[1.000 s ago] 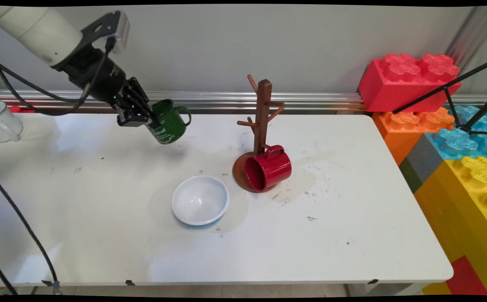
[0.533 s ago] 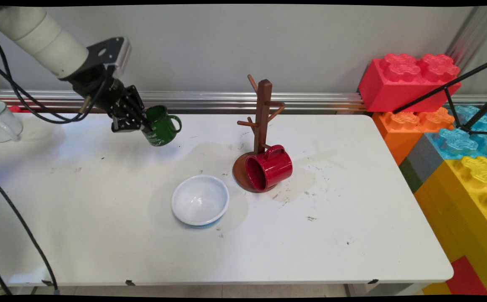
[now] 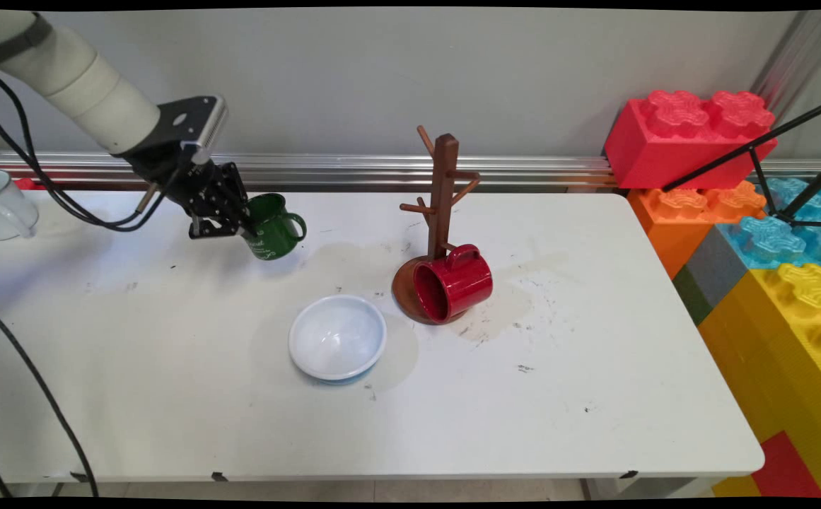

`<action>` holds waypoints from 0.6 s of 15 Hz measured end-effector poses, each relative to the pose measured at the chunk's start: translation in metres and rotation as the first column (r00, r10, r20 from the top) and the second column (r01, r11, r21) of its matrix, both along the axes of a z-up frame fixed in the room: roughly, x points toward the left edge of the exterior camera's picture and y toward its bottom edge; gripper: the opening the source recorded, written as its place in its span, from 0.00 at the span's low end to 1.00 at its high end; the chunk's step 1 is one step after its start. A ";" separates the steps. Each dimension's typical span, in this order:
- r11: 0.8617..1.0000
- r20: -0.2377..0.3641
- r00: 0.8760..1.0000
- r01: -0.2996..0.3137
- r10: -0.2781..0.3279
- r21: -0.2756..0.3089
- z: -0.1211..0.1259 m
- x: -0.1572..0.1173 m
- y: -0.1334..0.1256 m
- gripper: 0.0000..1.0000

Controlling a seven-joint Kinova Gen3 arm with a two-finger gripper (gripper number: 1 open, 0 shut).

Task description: Place the picked object on the table

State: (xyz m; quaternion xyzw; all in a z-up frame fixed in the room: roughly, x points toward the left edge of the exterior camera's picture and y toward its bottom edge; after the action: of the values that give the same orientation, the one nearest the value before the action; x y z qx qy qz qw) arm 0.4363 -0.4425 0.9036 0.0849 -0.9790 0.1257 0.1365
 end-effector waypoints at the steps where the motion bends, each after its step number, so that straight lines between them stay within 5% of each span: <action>1: 1.000 0.002 1.000 0.012 -0.012 -0.003 -0.003 -0.001 0.000 0.00; 9: 0.997 -0.001 0.997 0.072 -0.073 -0.028 -0.026 -0.017 0.004 0.00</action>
State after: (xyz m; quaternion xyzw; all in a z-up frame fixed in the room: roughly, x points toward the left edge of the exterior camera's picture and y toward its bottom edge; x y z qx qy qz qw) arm 0.4194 -0.4380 0.8778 0.0475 -0.9794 0.1343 0.1431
